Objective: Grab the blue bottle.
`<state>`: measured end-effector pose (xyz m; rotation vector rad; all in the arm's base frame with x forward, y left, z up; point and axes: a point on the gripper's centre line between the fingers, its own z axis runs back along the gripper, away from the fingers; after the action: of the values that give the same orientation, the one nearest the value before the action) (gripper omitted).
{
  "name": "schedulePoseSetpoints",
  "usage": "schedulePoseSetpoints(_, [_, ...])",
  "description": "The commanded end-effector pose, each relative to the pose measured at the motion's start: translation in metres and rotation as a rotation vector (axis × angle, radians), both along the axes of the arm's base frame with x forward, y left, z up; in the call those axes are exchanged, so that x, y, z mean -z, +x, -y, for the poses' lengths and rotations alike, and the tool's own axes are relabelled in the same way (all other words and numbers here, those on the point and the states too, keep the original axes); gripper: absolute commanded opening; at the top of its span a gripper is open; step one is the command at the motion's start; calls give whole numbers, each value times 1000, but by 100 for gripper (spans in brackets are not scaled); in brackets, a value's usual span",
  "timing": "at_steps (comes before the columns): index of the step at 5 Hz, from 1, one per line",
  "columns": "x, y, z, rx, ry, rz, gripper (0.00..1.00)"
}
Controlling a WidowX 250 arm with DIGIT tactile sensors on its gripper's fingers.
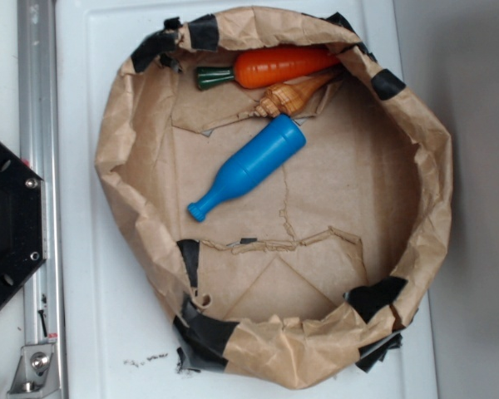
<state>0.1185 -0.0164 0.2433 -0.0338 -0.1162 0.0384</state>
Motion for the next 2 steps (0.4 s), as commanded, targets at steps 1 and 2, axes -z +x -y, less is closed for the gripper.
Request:
schedulePoseSetpoints(1, [0, 0, 0, 0, 0, 0, 100])
schedulePoseSetpoints(2, [50, 33, -50, -258, 211, 67, 100])
